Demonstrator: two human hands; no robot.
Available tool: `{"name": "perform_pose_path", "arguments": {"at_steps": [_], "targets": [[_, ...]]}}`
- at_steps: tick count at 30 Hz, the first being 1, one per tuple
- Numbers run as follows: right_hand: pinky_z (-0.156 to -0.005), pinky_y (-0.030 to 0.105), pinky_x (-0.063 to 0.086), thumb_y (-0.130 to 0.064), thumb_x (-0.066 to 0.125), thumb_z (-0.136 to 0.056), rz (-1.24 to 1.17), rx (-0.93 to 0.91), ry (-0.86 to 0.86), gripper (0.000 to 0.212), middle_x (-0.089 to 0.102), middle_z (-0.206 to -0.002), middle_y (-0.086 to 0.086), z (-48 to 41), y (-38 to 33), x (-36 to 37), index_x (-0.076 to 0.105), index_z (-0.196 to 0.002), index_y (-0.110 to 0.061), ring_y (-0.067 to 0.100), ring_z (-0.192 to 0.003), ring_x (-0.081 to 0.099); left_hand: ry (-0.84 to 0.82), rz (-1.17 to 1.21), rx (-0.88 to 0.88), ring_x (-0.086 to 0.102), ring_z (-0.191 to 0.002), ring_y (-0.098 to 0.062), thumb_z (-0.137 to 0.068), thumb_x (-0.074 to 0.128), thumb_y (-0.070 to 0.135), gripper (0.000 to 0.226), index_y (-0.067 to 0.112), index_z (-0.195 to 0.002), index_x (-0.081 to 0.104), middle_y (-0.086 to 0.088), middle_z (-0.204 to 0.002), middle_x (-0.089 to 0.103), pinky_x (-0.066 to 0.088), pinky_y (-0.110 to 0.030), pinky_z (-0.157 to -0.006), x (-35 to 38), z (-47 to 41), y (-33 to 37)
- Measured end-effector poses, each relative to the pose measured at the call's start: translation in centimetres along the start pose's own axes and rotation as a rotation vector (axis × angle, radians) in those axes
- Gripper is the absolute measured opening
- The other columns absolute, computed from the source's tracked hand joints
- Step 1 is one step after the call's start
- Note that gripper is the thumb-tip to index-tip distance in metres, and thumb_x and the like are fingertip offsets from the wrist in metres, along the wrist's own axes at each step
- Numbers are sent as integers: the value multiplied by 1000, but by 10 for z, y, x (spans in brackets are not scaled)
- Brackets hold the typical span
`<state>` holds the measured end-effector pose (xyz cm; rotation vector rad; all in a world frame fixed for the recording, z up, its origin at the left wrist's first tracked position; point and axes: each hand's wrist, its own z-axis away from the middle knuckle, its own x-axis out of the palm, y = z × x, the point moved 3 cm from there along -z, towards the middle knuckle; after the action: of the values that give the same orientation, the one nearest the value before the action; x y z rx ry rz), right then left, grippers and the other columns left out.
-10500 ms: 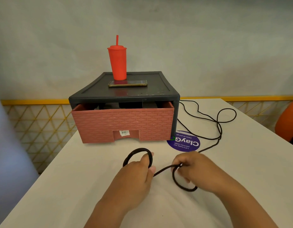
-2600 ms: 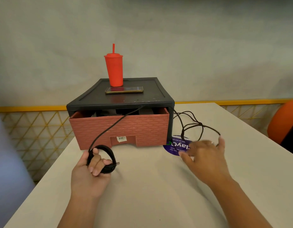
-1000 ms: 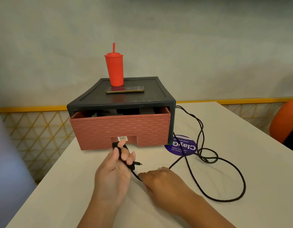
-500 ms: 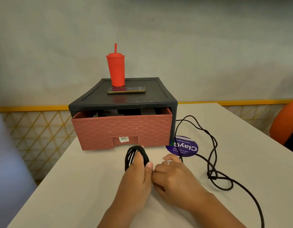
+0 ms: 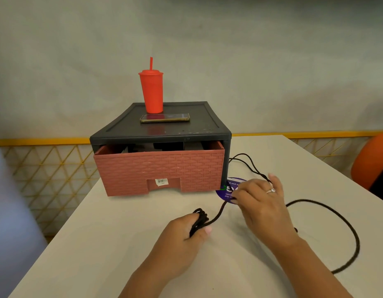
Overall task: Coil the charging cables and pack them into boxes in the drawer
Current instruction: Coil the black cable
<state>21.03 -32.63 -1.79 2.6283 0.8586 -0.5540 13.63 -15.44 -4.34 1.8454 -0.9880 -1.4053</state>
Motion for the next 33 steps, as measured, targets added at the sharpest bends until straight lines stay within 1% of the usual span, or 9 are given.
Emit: {"name": "perform_pose_path", "arguments": {"at_steps": [4, 7, 10, 13, 17, 21, 23, 27, 33], "targets": [[-98, 51, 23, -12, 39, -78, 102, 251, 18, 30, 68, -88, 6, 8, 27, -2, 69, -83, -13, 23, -93, 44, 35, 154, -30, 41, -61, -8, -90, 55, 31, 27, 5, -90, 64, 0, -74, 50, 37, -25, -60, -4, 0, 1], [-97, 60, 24, -20, 39, -81, 169, 393, -45, 36, 64, -102, 11, 16, 42, -2, 69, -98, -12, 29, -103, 42, 18, 171, -48, 35, -54, -8, -89, 57, 28, 31, -2, -90, 64, -3, -73, 47, 34, -26, -58, -6, -2, -1], [-96, 64, 26, -31, 65, -80, 184, 444, -74, 36, 56, -113, 15, 21, 51, -3, 65, -110, -11, 32, -112, 39, -69, 207, -72, 37, -51, -6, -75, 65, 39, 40, 0, -86, 65, 3, -67, 47, 35, -23, -56, -6, 0, 2], [-89, 56, 41, -27, 89, -54, 73, 450, -133, 69, 48, -121, 18, 24, 59, -2, 61, -116, -9, 34, -120, 32, -67, 238, -72, 41, -52, -2, -55, 60, 54, 44, 17, -76, 69, 13, -60, 50, 37, -19, -55, -10, 1, 3], [-92, 47, 43, -32, 89, -52, -148, 511, -336, 83, 41, -136, 13, 26, 62, 2, 56, -125, -14, 28, -136, 17, 94, 218, -101, 42, -46, -4, -83, 67, 28, 13, 19, -74, 70, 9, -49, 49, 38, -16, -50, -22, 1, 2], [-98, 44, 39, -31, 85, -61, -215, 511, -447, 72, 36, -144, 6, 30, 63, 4, 57, -125, -18, 24, -142, 15, 276, 330, -198, 32, -35, -4, -91, 43, 35, 36, 11, -81, 68, 9, -37, 31, 38, -27, -58, -34, 0, 0], [-90, 45, 46, -26, 84, -63, -214, 512, -391, 60, 43, -139, 10, 30, 64, 2, 63, -118, -15, 27, -133, 35, 363, 343, -242, 32, -34, -4, -93, 42, 35, 38, 11, -79, 69, 9, -37, 29, 39, -31, -61, -40, -1, -4], [-58, 28, 47, -9, 83, -64, -203, 447, -168, 34, 64, -109, 13, 23, 62, -10, 73, -96, -8, 18, -78, 59, 432, 313, -294, 35, -34, -4, -94, 43, 37, 39, 13, -75, 69, 8, -36, 31, 44, -35, -65, -44, -1, -10], [-59, 25, 43, 0, 78, -67, -107, 472, -64, 16, 69, -84, 7, 19, 67, -25, 70, -79, -4, 28, -65, 63, 432, 353, -321, 35, -33, -4, -95, 41, 38, 41, 12, -78, 68, 9, -37, 30, 45, -36, -69, -40, -2, -8]]}}
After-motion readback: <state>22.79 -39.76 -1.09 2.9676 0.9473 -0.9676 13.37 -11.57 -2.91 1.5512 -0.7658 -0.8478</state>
